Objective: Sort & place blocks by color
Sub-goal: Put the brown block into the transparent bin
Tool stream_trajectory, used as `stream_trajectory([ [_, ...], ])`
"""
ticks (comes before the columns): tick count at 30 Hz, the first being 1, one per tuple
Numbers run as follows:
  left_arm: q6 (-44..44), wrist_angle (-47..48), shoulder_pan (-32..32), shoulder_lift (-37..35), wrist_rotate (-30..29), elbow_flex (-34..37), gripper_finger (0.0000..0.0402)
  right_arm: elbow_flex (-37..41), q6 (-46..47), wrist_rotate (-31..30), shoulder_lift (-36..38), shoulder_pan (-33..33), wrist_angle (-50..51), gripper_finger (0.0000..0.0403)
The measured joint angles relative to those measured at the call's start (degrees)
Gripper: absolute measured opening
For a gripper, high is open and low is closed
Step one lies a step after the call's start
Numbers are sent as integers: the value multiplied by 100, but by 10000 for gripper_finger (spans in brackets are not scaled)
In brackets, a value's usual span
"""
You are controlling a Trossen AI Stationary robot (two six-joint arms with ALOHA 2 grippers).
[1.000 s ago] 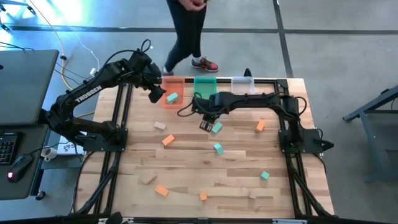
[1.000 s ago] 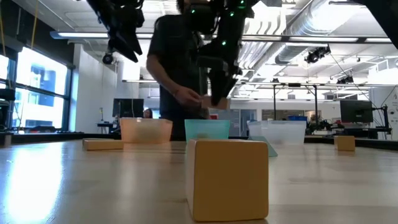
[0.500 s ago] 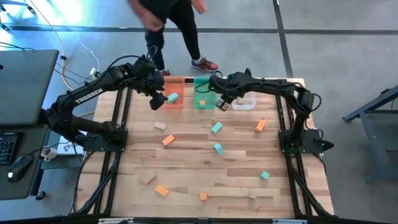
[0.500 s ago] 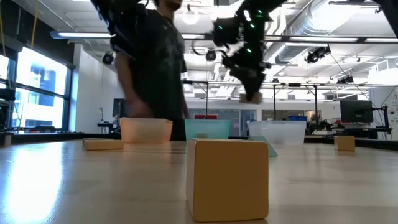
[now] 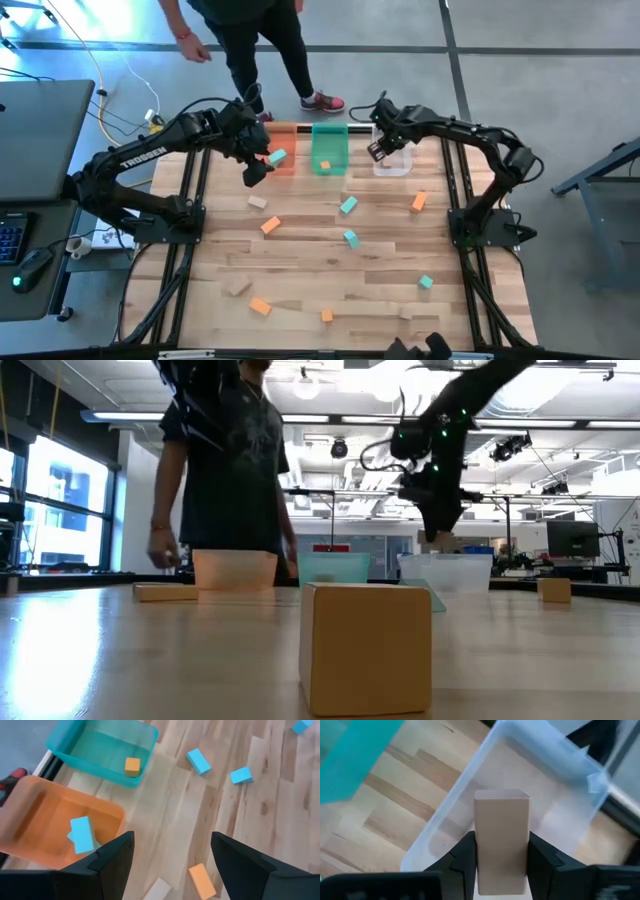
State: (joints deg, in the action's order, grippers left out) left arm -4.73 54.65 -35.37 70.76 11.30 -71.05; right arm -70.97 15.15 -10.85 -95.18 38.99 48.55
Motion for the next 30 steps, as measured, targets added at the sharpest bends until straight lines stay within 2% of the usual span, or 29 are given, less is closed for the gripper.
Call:
stream_trajectory([
  [4,353,-2,71,0,-24,0,252,311,43,531,-3,292,-347,103],
  [10,601,-4,218,2,-45,0,252,444,-13,808,-21,455,-439,103],
  [17,630,-3,565,2,-12,0,252,445,-55,845,-383,447,-471,103],
  [26,778,42,1430,4,2,0,252,445,-360,815,-529,516,-472,103],
  [28,862,65,1664,4,2,0,252,445,-364,806,-529,530,-448,120],
  [30,1059,82,1883,4,3,0,252,439,-434,753,-529,533,-451,152],
])
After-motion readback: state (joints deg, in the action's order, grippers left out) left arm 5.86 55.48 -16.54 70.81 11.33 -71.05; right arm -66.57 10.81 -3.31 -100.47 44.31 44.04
